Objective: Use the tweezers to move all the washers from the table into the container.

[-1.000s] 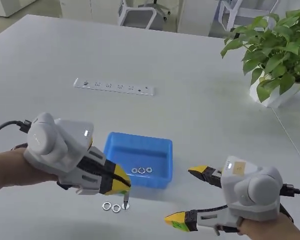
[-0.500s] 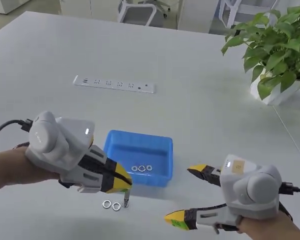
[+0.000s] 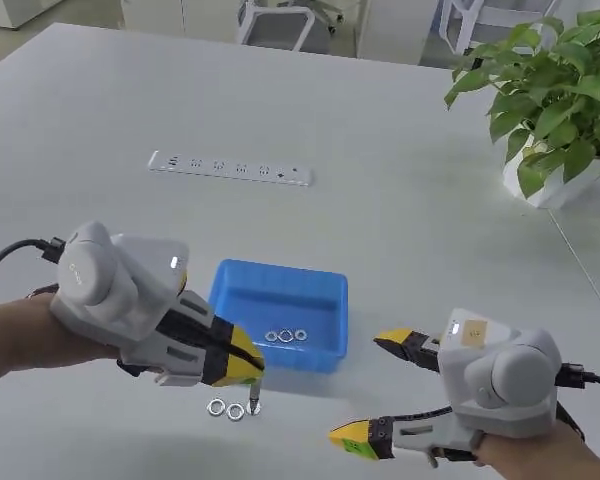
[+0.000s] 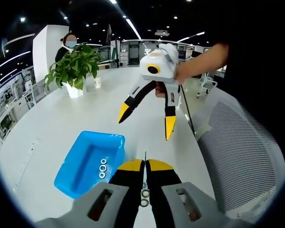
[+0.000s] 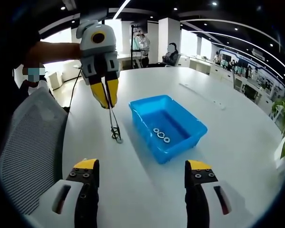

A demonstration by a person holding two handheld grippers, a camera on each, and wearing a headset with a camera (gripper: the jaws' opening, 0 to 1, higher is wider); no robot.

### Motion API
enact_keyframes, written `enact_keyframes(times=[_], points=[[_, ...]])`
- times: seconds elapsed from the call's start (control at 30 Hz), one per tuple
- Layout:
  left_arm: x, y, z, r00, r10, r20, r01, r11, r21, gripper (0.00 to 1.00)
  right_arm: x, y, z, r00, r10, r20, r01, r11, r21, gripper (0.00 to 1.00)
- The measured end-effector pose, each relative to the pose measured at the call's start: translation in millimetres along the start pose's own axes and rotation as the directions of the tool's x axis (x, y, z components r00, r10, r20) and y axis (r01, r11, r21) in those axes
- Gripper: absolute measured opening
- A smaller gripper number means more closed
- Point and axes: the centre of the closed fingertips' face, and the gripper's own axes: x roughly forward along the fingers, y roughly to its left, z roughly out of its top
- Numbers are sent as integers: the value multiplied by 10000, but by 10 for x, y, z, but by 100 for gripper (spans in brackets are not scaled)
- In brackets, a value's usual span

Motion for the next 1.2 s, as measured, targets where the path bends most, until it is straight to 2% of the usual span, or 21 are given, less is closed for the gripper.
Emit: enact_keyframes(times=[0.53, 0.67, 0.97, 1.2], points=[[19, -17, -11, 10000, -49, -30, 49, 10000, 11, 6, -7, 18, -17, 10000, 36, -37, -36, 10000, -39, 73], [8, -28, -20, 9999, -104, -96, 105, 9999, 68, 6, 4, 43, 29, 9998, 151, 115, -149, 9998, -140, 70], [-2, -62, -20, 9992, -277, -293, 284, 9993, 255, 6, 117, 166, 109, 9969, 759, 191, -750, 9962, -454, 59], [-5, -69, -22, 9985, -368, -402, 381, 9987, 331, 6, 247, 303, 186, 9886, 1504, 119, -1486, 9841, -971, 48]])
